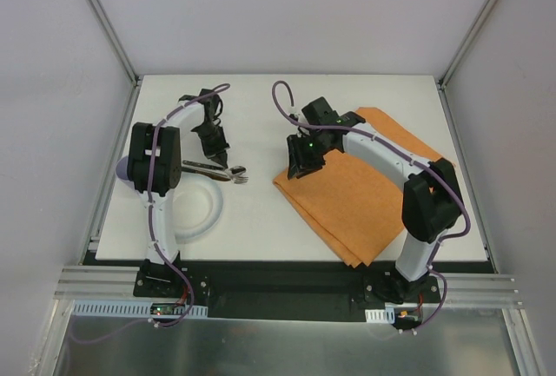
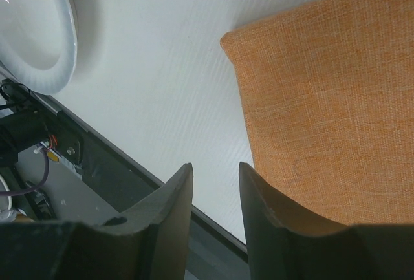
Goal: Set the dinner table for one person
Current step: Move the spoon at the center of the board.
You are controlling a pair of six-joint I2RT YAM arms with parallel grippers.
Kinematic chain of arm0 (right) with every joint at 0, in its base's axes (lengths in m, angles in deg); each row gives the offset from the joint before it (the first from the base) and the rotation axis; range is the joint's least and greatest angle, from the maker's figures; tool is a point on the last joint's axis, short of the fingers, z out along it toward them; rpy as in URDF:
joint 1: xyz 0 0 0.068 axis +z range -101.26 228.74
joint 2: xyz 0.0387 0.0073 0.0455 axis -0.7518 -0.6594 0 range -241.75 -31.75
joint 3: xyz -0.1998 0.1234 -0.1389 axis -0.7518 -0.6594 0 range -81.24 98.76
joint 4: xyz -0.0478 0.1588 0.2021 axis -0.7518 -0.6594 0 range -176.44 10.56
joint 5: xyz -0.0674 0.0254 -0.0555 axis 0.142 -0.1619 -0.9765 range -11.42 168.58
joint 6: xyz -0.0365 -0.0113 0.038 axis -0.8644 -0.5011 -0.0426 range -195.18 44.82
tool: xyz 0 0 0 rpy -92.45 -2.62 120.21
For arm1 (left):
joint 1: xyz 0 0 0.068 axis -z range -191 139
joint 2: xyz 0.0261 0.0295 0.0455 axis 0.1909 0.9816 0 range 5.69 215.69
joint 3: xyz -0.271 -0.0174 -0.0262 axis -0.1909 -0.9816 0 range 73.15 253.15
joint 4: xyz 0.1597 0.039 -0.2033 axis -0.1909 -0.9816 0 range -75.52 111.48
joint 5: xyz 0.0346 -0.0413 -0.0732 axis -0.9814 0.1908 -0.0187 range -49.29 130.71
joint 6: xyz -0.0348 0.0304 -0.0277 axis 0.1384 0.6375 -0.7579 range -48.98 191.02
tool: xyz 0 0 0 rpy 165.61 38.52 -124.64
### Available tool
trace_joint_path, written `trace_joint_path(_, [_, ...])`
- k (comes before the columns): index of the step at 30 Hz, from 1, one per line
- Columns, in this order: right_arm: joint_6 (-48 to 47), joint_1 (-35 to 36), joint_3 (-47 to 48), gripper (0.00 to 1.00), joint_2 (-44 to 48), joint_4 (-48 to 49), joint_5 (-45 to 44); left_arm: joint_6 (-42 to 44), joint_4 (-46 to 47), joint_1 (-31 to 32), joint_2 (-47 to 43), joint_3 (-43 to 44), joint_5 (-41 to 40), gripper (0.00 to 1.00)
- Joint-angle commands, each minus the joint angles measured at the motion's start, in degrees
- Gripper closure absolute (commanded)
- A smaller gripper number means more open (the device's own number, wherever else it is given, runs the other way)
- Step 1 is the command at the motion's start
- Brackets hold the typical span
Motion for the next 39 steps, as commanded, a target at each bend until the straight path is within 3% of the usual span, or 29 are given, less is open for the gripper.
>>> trace_joint_path(1, [0.15, 0.22, 3.65, 0.63, -1.14, 0.22, 1.25, -1.26, -2.84, -2.96, -4.54, -4.85, -6.88, 0.99])
trace_joint_path(22, [0.07, 0.31, 3.31, 0.62, -1.14, -0.22, 1.16, -3.89, -7.41, -6.49, -6.91, -5.20, -20.07, 1.00])
trace_joint_path(27, [0.77, 0.22, 4.62, 0.60, -2.46, -1.18, 1.16, -5.13, -7.41, -5.00, -11.39, -3.19, -21.65, 0.99])
trace_joint_path(30, [1.91, 0.22, 5.68, 0.56, -3.78, -2.50, 0.37, -4.60, -6.97, -0.26, -13.32, 0.75, -19.03, 0.95])
trace_joint_path(34, [5.07, -0.65, 7.79, 0.49, -5.36, -5.66, -6.30, -3.90, -3.90, 7.48, -14.73, 4.99, -9.20, 0.92])
trace_joint_path(39, [14.02, -8.27, 2.62, 0.53, -2.12, -5.85, -12.80, -7.58, 1.73, 13.72, -12.98, 6.14, 7.07, 0.90])
